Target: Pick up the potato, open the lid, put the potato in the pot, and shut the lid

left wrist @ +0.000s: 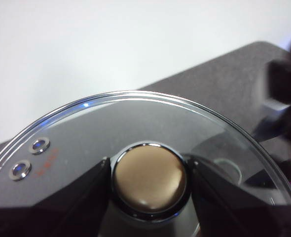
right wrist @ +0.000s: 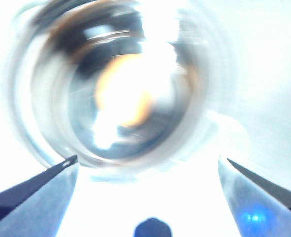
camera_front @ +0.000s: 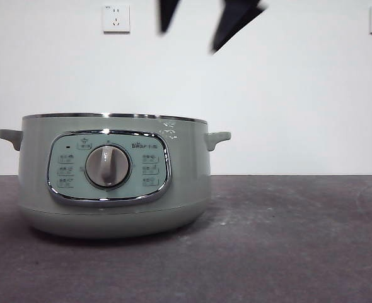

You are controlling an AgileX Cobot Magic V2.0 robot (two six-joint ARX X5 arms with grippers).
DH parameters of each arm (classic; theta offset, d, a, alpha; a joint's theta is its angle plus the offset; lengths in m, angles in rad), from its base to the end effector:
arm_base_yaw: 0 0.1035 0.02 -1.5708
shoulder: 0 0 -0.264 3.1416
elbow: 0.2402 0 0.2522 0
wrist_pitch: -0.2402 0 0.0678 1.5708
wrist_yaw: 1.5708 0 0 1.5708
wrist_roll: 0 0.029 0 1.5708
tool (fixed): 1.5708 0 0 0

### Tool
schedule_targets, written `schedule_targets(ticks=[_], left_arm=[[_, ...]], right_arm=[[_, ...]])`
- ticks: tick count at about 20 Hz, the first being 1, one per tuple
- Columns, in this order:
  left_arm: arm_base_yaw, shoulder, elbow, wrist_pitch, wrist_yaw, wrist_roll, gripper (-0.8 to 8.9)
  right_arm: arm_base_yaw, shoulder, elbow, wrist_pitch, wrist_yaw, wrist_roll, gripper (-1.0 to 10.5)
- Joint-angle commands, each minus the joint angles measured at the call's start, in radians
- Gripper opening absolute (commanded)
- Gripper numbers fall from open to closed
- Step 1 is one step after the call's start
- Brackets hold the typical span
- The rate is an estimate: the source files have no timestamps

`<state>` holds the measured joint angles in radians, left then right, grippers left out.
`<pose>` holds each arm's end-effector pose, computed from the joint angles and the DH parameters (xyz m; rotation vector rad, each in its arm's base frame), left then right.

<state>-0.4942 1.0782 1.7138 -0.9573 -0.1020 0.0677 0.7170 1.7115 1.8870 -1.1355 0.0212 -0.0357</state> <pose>0.1320 -0.0678 0.4993 0.1614 0.2963 -0.3993 0.2591 0.2251 0.3874 -0.3849 0.9019 0.6576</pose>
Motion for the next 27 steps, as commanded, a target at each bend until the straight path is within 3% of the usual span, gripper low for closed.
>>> schedule_targets(ticks=[1,9,18,27], left_arm=[[-0.002,0.002,-0.001,0.086,0.000,0.006,-0.08],[-0.004,0.001,-0.366,0.428,0.026,-0.077,-0.08],[-0.004,0.034,-0.735,0.863,0.053,-0.174,-0.08],[-0.004,0.187,-0.748,0.941,0.058,-0.182,-0.09]], right_arm=[[-0.032,-0.112,0.001,-0.040,0.066,0.020,4.7],[-0.124,-0.377,0.001,-0.112,0.065,0.046,4.7],[-0.129,-0.456,0.001,-0.180,0.066,0.072,4.7],[-0.129,-0.456,0.001,-0.202,0.065,0.081,4.7]])
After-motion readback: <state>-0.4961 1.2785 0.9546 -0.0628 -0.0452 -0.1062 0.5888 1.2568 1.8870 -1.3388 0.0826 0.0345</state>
